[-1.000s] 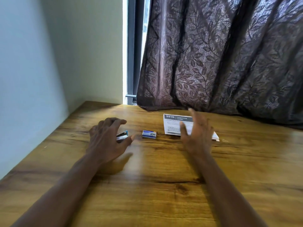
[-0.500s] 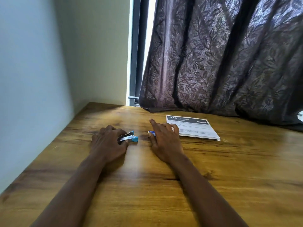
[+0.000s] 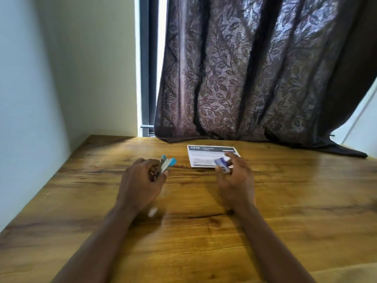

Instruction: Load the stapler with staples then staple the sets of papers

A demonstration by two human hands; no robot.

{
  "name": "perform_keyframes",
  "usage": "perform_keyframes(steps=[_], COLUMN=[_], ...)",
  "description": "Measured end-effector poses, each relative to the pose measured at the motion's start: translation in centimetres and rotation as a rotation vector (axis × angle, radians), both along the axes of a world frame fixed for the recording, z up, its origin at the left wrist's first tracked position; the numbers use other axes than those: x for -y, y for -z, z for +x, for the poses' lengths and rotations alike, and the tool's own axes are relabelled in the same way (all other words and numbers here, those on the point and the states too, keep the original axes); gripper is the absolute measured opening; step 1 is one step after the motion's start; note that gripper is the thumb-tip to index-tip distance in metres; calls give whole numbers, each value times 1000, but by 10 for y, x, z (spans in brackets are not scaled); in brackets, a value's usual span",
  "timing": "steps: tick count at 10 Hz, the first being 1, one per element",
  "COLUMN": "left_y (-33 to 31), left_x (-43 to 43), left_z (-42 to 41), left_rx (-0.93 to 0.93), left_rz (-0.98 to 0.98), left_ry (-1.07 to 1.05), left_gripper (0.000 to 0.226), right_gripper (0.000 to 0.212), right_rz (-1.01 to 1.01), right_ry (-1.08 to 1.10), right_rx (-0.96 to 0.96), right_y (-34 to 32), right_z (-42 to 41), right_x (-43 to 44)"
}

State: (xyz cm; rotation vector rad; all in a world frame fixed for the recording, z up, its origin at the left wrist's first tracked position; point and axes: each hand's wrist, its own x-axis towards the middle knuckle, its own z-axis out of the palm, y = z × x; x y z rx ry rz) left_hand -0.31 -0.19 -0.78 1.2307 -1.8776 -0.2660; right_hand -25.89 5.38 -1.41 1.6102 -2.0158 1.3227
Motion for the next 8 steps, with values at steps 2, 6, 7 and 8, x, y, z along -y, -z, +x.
perform_keyframes(steps=[2, 6, 7, 8], left_y=[-9, 3, 6, 7], left_x=[-30, -42, -50, -49], left_z=[-89, -202, -203, -197], left_rx=[-56, 352, 402, 342], left_rz=[37, 167, 145, 182], left_ry=[42, -297, -270, -256], left_gripper=[54, 39, 50, 77], right_gripper=[50, 53, 55, 57], right_rz=[141, 513, 497, 413], right_ry=[156, 273, 272, 299], right_rx=[61, -84, -100, -115], right_y=[2, 11, 13, 11], right_z=[-59, -79, -77, -79], right_x=[-30, -27, -31, -28])
